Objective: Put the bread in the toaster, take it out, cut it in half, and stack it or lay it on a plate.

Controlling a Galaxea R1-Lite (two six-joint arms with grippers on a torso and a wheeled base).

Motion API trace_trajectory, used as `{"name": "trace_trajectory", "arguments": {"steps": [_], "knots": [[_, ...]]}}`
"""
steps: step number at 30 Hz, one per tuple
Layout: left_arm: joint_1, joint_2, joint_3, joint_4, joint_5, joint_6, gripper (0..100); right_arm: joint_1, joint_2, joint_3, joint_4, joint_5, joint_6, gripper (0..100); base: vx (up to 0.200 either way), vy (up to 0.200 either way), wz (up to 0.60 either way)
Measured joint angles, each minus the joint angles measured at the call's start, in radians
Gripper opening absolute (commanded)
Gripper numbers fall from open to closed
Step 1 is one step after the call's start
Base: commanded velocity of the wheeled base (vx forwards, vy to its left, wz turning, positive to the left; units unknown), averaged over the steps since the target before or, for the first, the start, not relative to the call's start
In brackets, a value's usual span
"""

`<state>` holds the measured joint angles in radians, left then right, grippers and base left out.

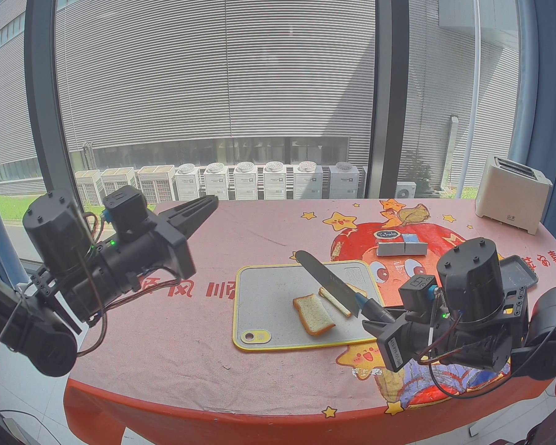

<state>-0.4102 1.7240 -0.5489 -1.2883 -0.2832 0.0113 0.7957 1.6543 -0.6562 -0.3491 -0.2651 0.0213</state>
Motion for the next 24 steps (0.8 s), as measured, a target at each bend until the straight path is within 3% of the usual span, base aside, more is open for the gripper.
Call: {"name": "trace_trajectory", "arguments": {"steps": [10, 15, 24], "knots": [[0.095, -0.176, 0.268, -0.001, 0.019, 0.017, 0, 0.007, -0.031, 0.019, -0.019, -0.001, 0.003, 0, 0.000, 0.000, 0.00], [0.149, -0.303, 0.392, 0.000, 0.019, 0.010, 0, 0.011, -0.047, 0.033, -0.045, -0.001, 0.011, 0, 0.000, 0.000, 0.00], [0.177, -0.551, 0.517, 0.061, 0.052, 0.006, 0, 0.021, -0.083, 0.069, -0.111, -0.004, 0.011, 0, 0.000, 0.000, 0.00]]}}
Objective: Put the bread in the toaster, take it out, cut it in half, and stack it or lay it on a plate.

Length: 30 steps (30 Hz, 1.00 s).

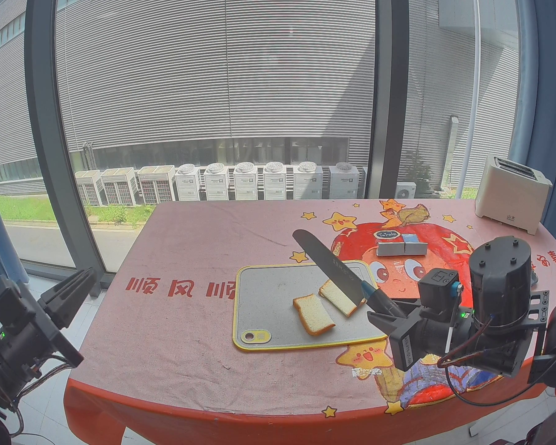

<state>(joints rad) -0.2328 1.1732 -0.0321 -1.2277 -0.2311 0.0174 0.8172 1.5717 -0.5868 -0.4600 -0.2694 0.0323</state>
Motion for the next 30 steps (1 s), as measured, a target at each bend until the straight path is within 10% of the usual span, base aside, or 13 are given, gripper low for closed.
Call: {"name": "trace_trajectory", "arguments": {"steps": [24, 30], "knots": [[0.180, -0.973, 0.014, 1.162, 0.049, 0.018, 0, -0.004, -0.100, -0.005, -0.013, -0.025, -0.005, 0, 0.000, 0.000, 0.00], [0.208, -1.097, 0.014, 1.225, 0.138, -0.002, 0, -0.002, -0.111, -0.009, -0.014, -0.021, -0.002, 0, 0.000, 0.000, 0.00]]}}
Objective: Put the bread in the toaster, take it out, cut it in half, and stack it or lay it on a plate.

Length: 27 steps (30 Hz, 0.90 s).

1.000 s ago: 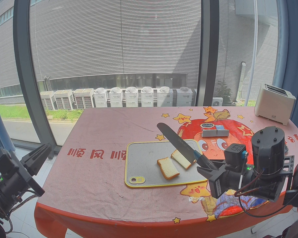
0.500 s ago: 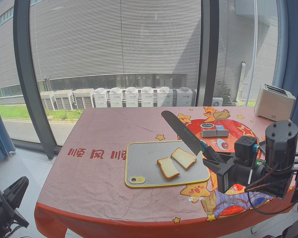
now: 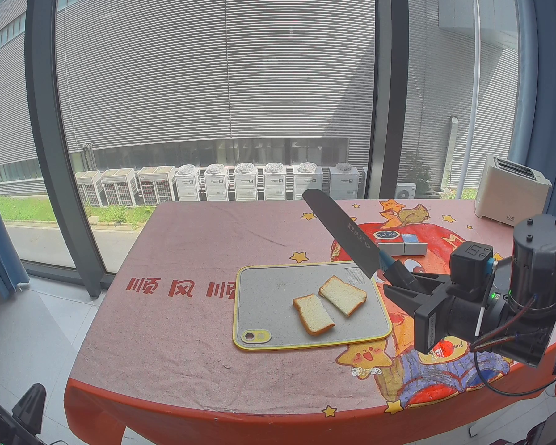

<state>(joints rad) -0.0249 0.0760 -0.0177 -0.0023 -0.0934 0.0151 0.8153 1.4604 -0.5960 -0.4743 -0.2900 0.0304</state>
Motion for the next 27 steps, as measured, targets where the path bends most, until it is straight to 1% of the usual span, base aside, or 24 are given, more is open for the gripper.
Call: {"name": "trace_trajectory", "arguments": {"steps": [2, 4, 6, 8, 11, 13, 14, 16, 18, 19, 20, 22, 24, 25, 27], "knots": [[0.008, -0.021, 0.000, -0.018, 0.020, -0.002, 0, 0.002, -0.002, -0.001, 0.000, 0.001, 0.000, 0, 0.000, 0.000, 0.00], [0.013, -0.036, 0.000, -0.019, 0.009, 0.002, 0, 0.003, -0.005, -0.001, 0.000, 0.001, 0.000, 0, 0.000, 0.000, 0.00], [0.016, -0.046, 0.000, -0.019, -0.036, 0.014, 0, 0.004, -0.007, -0.001, 0.000, 0.001, -0.001, 0, 0.000, 0.000, 0.00], [0.018, -0.053, 0.000, -0.017, -0.096, 0.021, 0, 0.004, -0.007, -0.001, 0.000, 0.002, -0.001, 0, 0.000, 0.000, 0.00], [0.020, -0.059, 0.000, -0.015, -0.191, 0.008, 0, 0.004, -0.007, -0.003, 0.000, 0.003, 0.000, 0, 0.000, 0.000, 0.00], [0.020, -0.061, 0.000, -0.013, -0.218, 0.001, 0, 0.004, -0.007, -0.003, -0.001, 0.003, 0.000, 0, 0.000, 0.000, 0.00], [0.021, -0.062, 0.000, -0.013, -0.219, -0.002, 0, 0.004, -0.007, -0.003, -0.001, 0.003, 0.001, 0, 0.000, 0.000, 0.00], [0.021, -0.063, 0.000, -0.013, -0.193, -0.006, 0, 0.004, -0.007, -0.004, -0.001, 0.003, 0.001, 0, 0.000, 0.000, 0.00], [0.021, -0.064, 0.000, -0.011, -0.133, -0.008, 0, 0.004, -0.006, -0.004, -0.001, 0.003, 0.003, 0, 0.000, 0.000, 0.00], [0.021, -0.064, 0.000, -0.009, -0.087, -0.009, 0, 0.004, -0.005, -0.004, -0.001, 0.003, 0.003, 0, 0.000, 0.000, 0.00], [0.021, -0.065, 0.000, -0.007, -0.024, -0.009, 0, 0.004, -0.005, -0.004, -0.001, 0.003, 0.004, 0, 0.000, 0.000, 0.00], [0.021, -0.065, 0.000, -0.005, 0.043, -0.008, 0, 0.004, -0.004, -0.004, -0.001, 0.003, 0.005, 0, 0.000, 0.000, 0.00], [0.021, -0.065, 0.000, -0.003, 0.082, -0.004, 0, 0.006, -0.002, -0.006, -0.001, 0.003, 0.006, 0, 0.000, 0.000, 0.00], [0.021, -0.065, 0.000, -0.002, 0.091, 0.002, 0, 0.006, -0.001, -0.007, -0.001, 0.003, 0.007, 0, 0.000, 0.000, 0.00], [0.020, -0.065, 0.000, 0.000, 0.083, 0.015, 0, 0.006, 0.004, -0.009, -0.001, 0.003, 0.009, 0, 0.000, 0.000, 0.00]]}}
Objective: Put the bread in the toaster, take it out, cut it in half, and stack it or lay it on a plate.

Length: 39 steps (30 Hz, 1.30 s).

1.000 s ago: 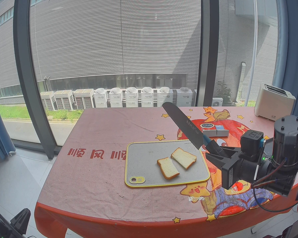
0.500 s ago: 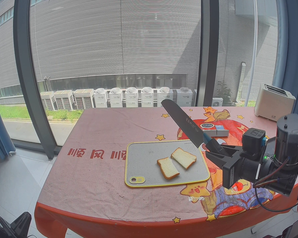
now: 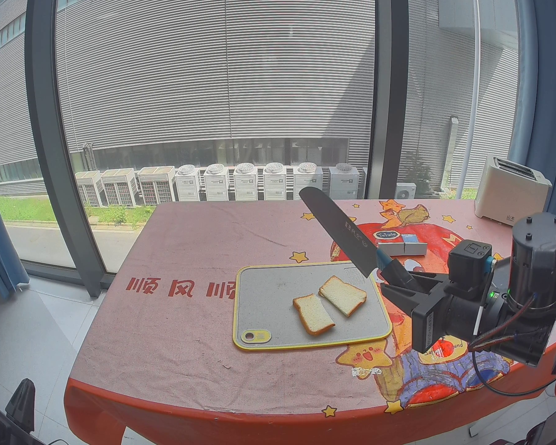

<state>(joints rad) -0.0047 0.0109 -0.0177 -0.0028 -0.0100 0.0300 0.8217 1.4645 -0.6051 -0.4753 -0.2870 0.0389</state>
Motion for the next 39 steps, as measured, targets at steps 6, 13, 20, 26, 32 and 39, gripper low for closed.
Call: {"name": "trace_trajectory", "arguments": {"steps": [6, 13, 20, 26, 32, 39], "knots": [[-0.001, 0.000, 0.000, 0.003, -0.046, 0.016, 0, 0.002, 0.027, -0.010, 0.000, -0.015, 0.002, 0, 0.000, 0.000, 0.00], [0.000, 0.000, 0.000, 0.004, -0.027, -0.005, 0, -0.003, 0.060, -0.015, 0.000, -0.017, 0.006, 0, 0.000, 0.000, 0.00], [0.000, 0.001, 0.000, 0.004, -0.027, -0.006, 0, -0.011, 0.082, -0.011, -0.050, -0.017, 0.071, 0, 0.000, 0.000, 0.00], [0.000, 0.001, 0.000, 0.004, -0.027, -0.006, 0, -0.019, 0.087, 0.031, -0.101, -0.074, 0.080, 0, 0.000, 0.000, 0.00], [0.000, 0.001, 0.000, 0.004, -0.027, -0.006, 0, -0.014, 0.074, 0.049, -0.106, -0.118, 0.084, 0, 0.000, 0.000, 0.00], [0.000, 0.002, 0.000, 0.004, -0.026, -0.007, 0, 0.002, 0.037, 0.065, -0.104, -0.137, 0.083, 0, 0.000, 0.000, 0.00]]}}
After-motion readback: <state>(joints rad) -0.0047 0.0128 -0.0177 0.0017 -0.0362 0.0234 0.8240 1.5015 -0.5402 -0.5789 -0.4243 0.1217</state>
